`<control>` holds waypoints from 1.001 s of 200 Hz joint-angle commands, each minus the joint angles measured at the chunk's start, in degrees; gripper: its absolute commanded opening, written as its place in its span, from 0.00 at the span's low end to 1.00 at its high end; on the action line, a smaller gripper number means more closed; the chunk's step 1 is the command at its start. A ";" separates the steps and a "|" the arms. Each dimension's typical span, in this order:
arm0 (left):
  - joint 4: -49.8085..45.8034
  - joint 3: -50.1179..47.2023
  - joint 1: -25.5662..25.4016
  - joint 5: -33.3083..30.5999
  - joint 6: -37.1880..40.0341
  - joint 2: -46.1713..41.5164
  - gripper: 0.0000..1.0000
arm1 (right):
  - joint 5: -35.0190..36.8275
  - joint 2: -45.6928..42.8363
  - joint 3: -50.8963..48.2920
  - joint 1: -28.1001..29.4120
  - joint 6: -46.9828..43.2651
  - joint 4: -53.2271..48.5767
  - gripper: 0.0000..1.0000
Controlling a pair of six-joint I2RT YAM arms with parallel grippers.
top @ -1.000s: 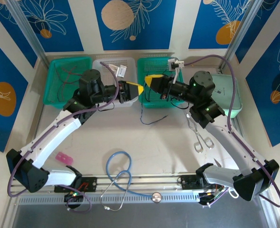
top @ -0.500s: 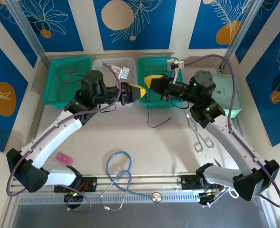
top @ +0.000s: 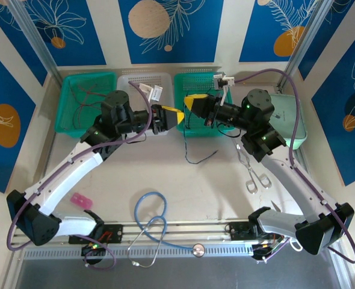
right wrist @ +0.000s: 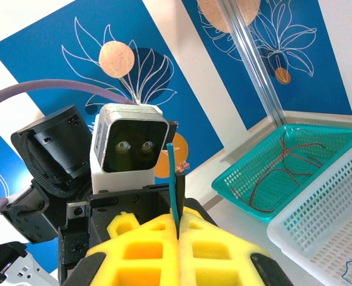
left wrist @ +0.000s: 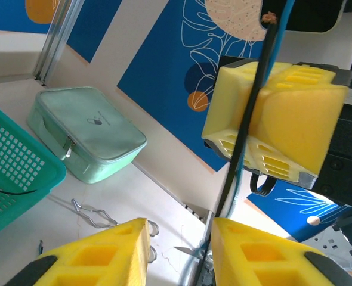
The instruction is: Untangle the cables
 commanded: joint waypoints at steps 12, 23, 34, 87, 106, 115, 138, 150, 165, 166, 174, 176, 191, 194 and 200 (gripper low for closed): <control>3.86 -0.70 -0.98 0.43 -1.43 -0.94 0.33 | 0.66 -1.18 1.94 -0.36 0.23 -0.01 0.00; 4.04 -0.44 -1.27 0.76 -1.42 -0.54 0.33 | 0.40 -1.07 1.94 -0.32 0.38 -0.01 0.00; 4.31 -0.31 -1.53 1.03 -1.50 -0.17 0.33 | -0.02 -0.96 1.94 -0.32 0.57 -0.01 0.00; 4.58 0.54 -1.71 0.85 -1.14 0.70 0.25 | -1.27 -0.83 1.85 -0.37 1.16 0.61 0.00; 4.66 1.11 -1.75 1.28 -1.30 1.19 0.13 | -1.69 -0.84 1.76 -0.37 1.16 0.62 0.00; 4.84 1.14 -1.70 1.09 -1.33 1.23 0.06 | -1.75 -0.87 1.76 -0.36 1.16 0.66 0.00; 5.70 0.52 -1.78 0.01 -1.68 0.95 0.00 | -1.86 -1.06 1.59 -0.46 1.12 0.54 0.00; 6.62 -0.07 -1.76 -0.31 -1.87 0.54 0.00 | -1.81 -1.11 1.51 -0.54 1.09 0.30 0.00; 6.84 -0.39 -1.71 -1.06 -1.85 0.04 0.00 | -1.70 -1.31 1.58 -0.72 1.01 -0.07 0.06; 6.81 -0.39 -1.75 -1.11 -1.76 0.00 0.00 | -1.67 -1.32 1.58 -0.76 1.00 -0.13 0.07; 6.78 -0.47 -1.70 -1.36 -1.63 -0.15 0.00 | -1.48 -1.50 1.58 -1.01 0.91 -0.30 0.18; 6.73 -0.48 -1.70 -1.48 -1.67 -0.16 0.00 | -1.46 -1.59 1.58 -1.06 0.90 -0.41 0.21; 6.69 -0.57 -1.65 -1.47 -1.65 -0.32 0.00 | -1.28 -2.05 1.27 -1.58 0.97 -0.42 0.37; 6.69 -0.57 -1.75 -1.49 -1.68 -0.31 0.00 | -1.18 -2.10 1.24 -1.74 1.06 -0.37 0.39; 6.64 -0.57 -1.75 -1.49 -1.77 -0.23 0.00 | -1.11 -2.29 1.05 -1.99 1.28 -0.16 0.39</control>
